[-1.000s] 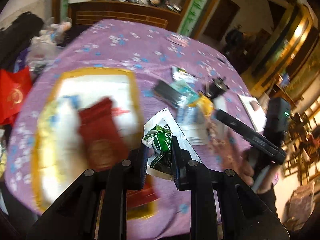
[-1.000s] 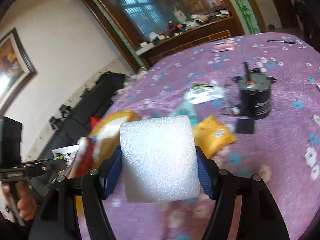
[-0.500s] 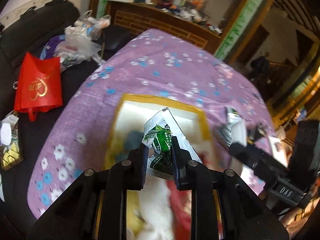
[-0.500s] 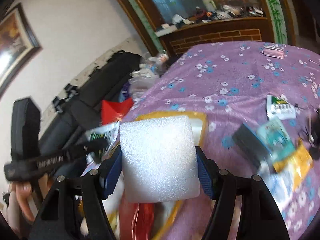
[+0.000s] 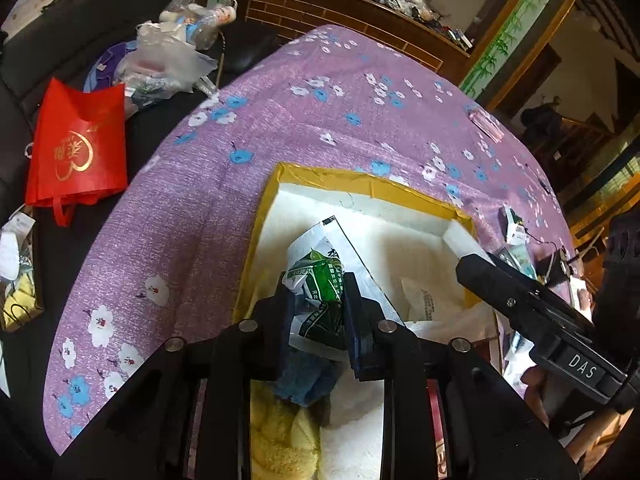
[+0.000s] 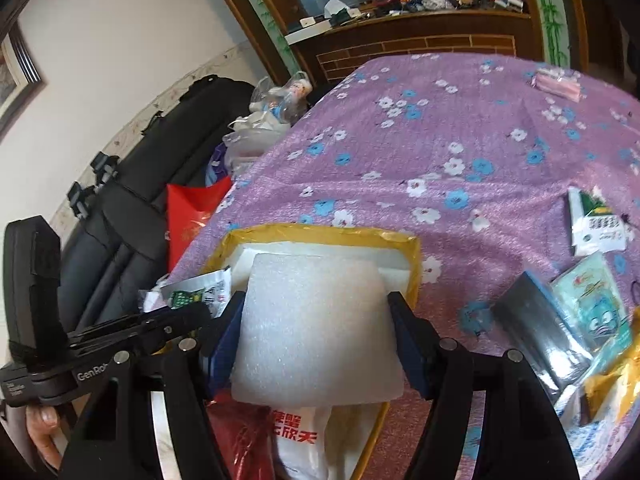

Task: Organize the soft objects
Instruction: 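Carry the green packet and foam block into the box and open both grippers, then grasp the white desiccant packet with the left gripper while the right grasps the yellow snack bag, then carry the desiccant packet and yellow bag into the box and release them, then grasp the white printed packet with the left gripper while the right grasps the pink fuzzy pad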

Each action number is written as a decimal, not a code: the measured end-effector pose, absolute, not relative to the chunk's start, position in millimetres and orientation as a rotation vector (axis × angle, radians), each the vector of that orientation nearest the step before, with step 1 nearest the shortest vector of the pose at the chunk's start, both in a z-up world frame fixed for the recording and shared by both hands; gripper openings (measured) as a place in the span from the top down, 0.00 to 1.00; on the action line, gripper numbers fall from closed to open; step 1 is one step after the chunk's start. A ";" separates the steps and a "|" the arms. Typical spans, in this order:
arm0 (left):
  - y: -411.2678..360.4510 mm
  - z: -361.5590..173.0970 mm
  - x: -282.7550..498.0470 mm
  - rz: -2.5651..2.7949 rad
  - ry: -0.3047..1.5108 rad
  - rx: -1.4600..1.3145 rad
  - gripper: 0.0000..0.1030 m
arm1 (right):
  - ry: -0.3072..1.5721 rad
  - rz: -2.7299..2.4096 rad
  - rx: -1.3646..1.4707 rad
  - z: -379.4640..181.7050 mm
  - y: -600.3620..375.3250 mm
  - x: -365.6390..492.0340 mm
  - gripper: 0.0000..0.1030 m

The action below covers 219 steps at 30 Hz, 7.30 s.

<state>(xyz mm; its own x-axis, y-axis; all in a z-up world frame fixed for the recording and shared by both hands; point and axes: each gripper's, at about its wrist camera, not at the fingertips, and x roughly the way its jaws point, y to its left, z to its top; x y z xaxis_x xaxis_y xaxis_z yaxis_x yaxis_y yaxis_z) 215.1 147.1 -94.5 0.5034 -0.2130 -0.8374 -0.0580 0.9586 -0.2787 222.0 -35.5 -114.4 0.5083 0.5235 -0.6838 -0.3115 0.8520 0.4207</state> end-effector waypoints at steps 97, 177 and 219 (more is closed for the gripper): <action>-23.5 -96.8 95.9 -0.527 1.062 -0.300 0.87 | 0.953 0.035 0.458 -148.5 -235.8 163.1 0.60; -130.0 -111.2 133.6 -0.543 1.098 0.145 0.37 | 0.780 0.256 0.522 -125.8 -281.8 41.6 0.35; -106.1 -105.6 106.4 -0.537 1.052 -0.026 0.90 | 0.800 -0.382 0.513 -108.7 -519.9 166.4 0.35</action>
